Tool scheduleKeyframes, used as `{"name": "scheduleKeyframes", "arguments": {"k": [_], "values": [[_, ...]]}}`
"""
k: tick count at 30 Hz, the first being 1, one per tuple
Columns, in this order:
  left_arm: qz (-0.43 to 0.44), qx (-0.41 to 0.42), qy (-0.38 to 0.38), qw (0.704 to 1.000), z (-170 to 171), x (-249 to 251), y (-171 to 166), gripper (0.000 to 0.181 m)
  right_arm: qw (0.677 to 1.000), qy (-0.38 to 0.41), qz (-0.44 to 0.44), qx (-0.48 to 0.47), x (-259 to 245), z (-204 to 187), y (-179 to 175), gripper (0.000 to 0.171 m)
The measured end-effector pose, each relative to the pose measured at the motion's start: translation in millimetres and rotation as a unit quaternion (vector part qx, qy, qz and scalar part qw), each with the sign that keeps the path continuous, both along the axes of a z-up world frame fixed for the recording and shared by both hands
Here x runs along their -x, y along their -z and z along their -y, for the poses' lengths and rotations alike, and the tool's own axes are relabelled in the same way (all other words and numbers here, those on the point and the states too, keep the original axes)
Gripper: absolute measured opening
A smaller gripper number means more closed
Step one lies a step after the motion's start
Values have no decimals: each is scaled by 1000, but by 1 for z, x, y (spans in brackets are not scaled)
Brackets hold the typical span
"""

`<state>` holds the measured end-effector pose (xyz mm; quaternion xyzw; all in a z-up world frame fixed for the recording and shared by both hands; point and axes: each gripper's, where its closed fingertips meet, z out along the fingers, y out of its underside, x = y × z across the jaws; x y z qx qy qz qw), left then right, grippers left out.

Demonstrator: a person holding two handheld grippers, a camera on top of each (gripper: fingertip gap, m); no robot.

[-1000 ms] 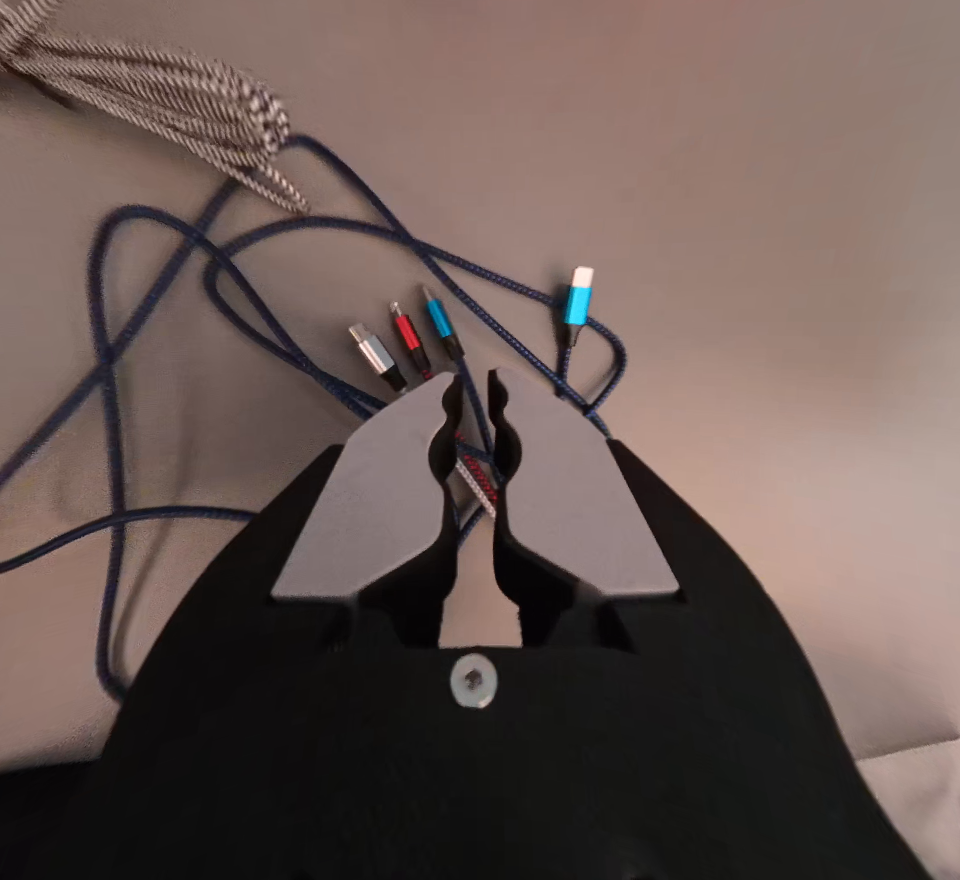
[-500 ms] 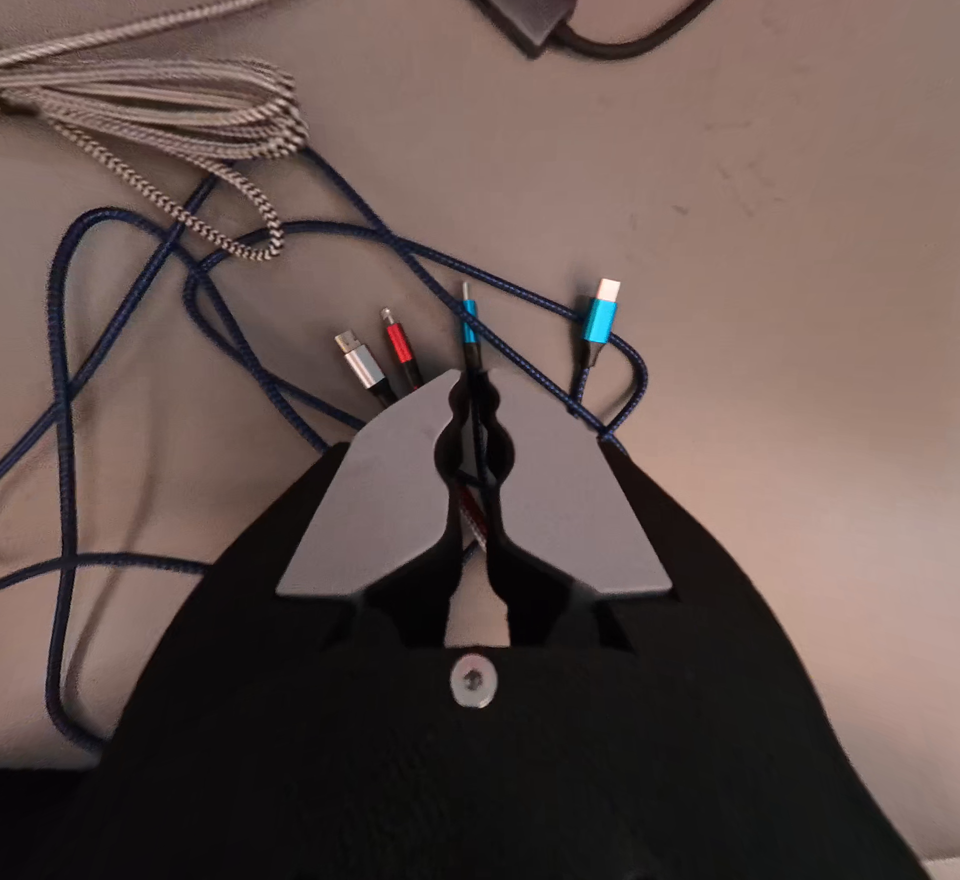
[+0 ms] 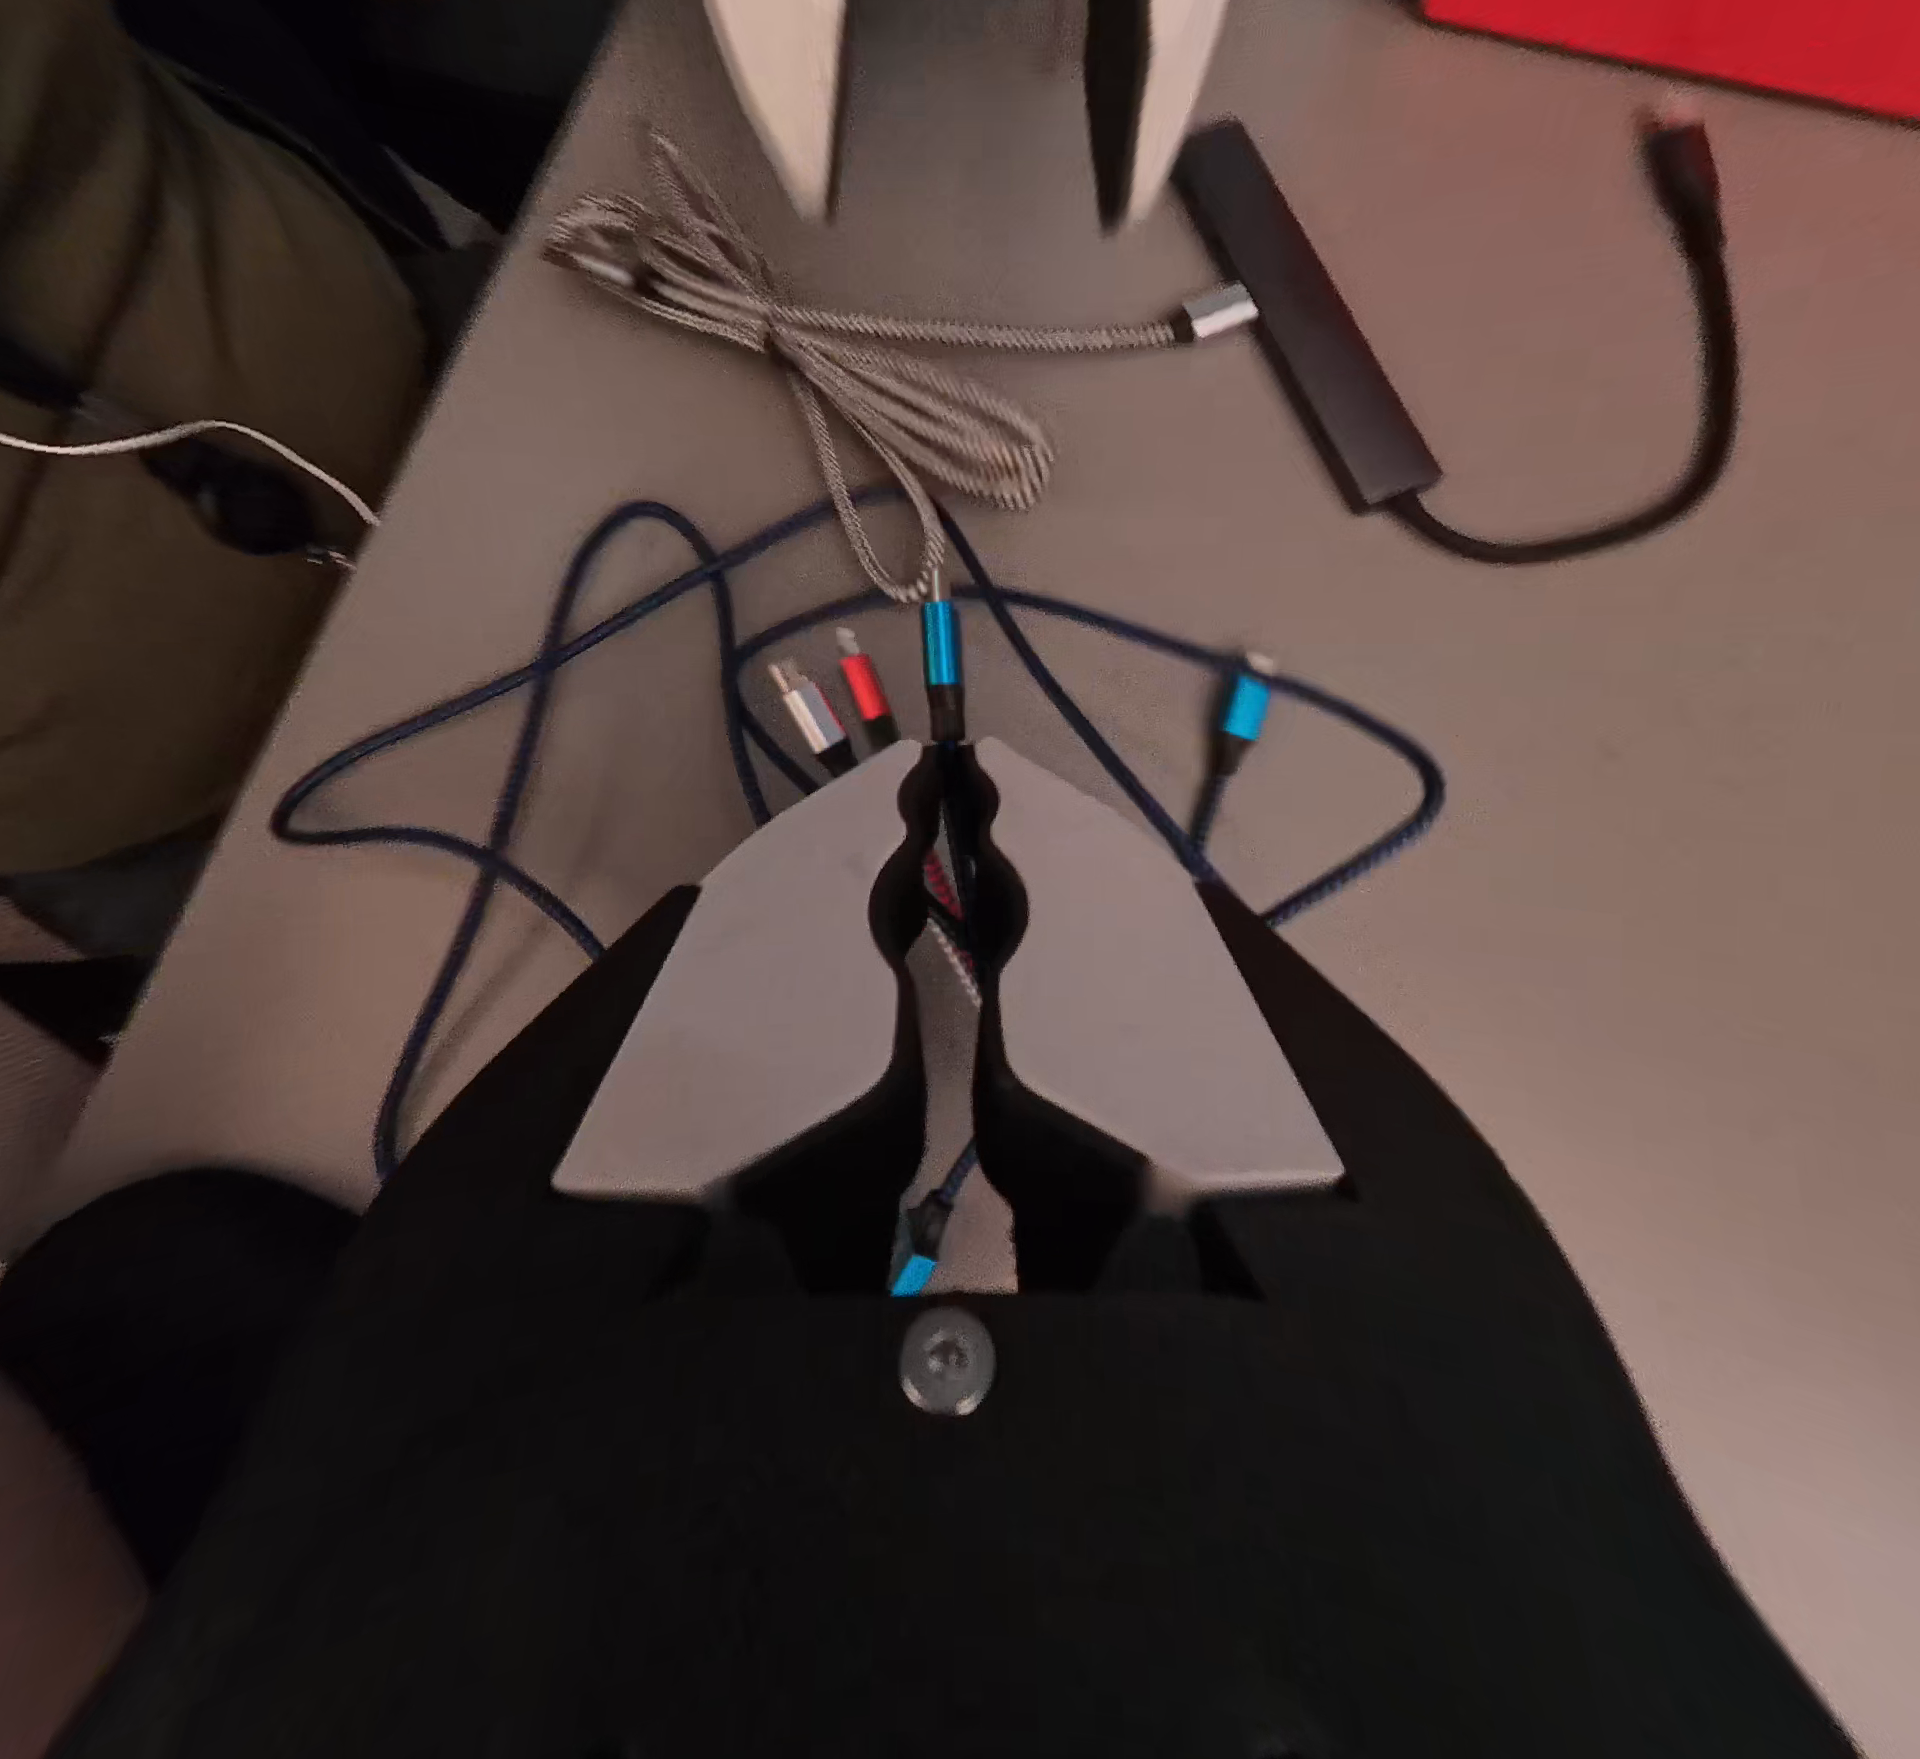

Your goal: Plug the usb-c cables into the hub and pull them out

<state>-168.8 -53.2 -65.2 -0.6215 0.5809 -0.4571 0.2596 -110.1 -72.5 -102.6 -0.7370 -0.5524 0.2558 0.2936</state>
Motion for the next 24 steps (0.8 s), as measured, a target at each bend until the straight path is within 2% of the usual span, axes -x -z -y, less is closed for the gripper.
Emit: {"name": "scheduleKeyframes", "arguments": {"k": [1,4,9,10,12,13,18,22,24], "values": [[-1,-1,12,1000,7,-6,3,37,1000,-12,-18,4,3,4,-5,3],[9,-28,27,999,21,-21,7,28,998,-23,-52,34,7,14,-17,4],[11,-28,55,998,34,-39,4,30,997,-27,-78,7,10,13,-30,4],[17,-19,59,998,35,-42,1,27,997,-27,-75,4,10,13,-30,4],[31,4,78,996,39,-46,-6,9,997,-23,-72,-2,10,12,-30,4],[36,12,82,996,38,-48,-9,7,997,-22,-72,-2,10,12,-30,4],[13,17,90,996,29,-51,-8,7,996,6,-85,-2,5,4,-34,4],[-12,-19,87,996,21,-54,-10,18,995,18,-100,-15,5,0,-42,4],[-18,-33,95,995,23,-57,-12,6,995,24,-97,-22,4,-2,-43,4]]}}
